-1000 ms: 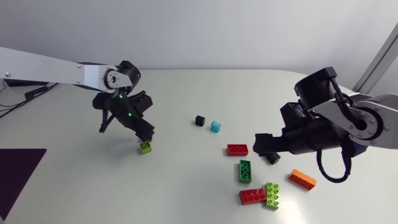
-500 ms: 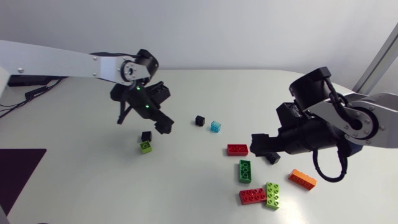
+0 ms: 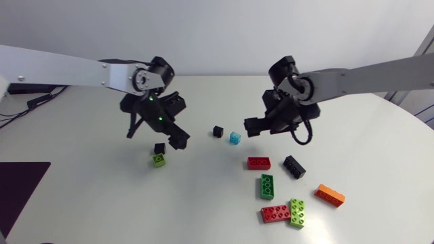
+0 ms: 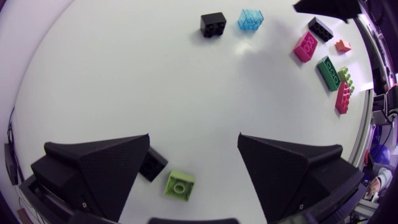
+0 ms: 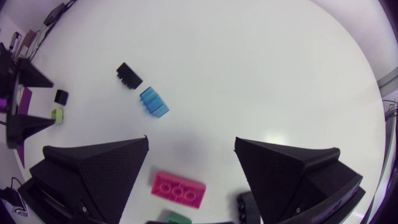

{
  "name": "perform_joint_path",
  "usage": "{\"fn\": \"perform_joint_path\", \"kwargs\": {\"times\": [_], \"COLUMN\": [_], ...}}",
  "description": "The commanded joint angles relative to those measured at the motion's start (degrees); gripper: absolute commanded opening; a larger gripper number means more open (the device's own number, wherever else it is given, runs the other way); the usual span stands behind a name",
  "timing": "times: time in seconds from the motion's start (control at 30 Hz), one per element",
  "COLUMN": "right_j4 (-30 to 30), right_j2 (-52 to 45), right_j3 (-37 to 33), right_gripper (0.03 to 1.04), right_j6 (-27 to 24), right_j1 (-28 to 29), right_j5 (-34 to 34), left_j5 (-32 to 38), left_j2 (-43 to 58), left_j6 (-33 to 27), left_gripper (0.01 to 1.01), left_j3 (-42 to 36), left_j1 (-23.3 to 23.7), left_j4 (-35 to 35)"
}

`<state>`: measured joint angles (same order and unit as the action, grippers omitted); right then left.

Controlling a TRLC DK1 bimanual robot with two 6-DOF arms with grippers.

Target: Sort duplo bricks by size, large to the right and small to the left

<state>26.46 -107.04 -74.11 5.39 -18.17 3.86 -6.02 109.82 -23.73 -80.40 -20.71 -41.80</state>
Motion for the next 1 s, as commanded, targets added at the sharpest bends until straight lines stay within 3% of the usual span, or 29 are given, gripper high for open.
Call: {"fn": "perform_joint_path", "kwargs": {"times": [0.0,0.07,0.27,0.37,0.43,0.53,0.63,0.83,0.97], "right_j4": [-0.4,-0.2,-1.1,-1.5,-1.8,-1.9,-1.8,-1.3,-0.7], "right_j2": [-7.7,-11.2,-13.5,-14.6,-14.8,-15.0,-15.5,-15.7,-16.4], "right_j3": [-4.4,-8.0,-11.9,-13.0,-12.9,-12.8,-13.3,-14.0,-14.9], "right_gripper": [1.00,0.98,0.65,0.44,0.35,0.27,0.26,0.05,0.05], "right_j6": [-2.0,-2.3,-2.8,-3.2,-3.3,-3.3,-3.3,-3.6,-3.6], "right_j1": [0.6,0.9,0.8,0.7,0.2,-0.5,-1.2,-3.4,-5.2], "right_j5": [-1.3,-1.7,-3.0,-3.2,-3.2,-3.7,-3.9,-3.9,-4.0], "left_j5": [-0.2,-0.2,-0.2,-0.2,-0.2,-0.3,-0.5,-0.7,-0.7], "left_j2": [-7.3,-11.8,-20.4,-22.3,-22.9,-23.4,-23.6,-24.7,-25.7], "left_j6": [0.2,-0.6,-2.7,-3.4,-3.7,-3.9,-4.0,-4.4,-4.5], "left_gripper": [0.987,0.987,0.987,0.987,0.987,0.987,0.987,0.987,0.987], "left_j3": [4.3,7.2,13.3,14.8,15.9,17.1,17.6,18.0,19.0], "left_j1": [2.5,4.7,10.4,12.0,12.4,12.9,13.5,14.5,15.0], "left_j4": [-0.6,-0.6,-0.6,-0.6,-0.6,-0.4,-0.4,-0.4,-0.4]}}
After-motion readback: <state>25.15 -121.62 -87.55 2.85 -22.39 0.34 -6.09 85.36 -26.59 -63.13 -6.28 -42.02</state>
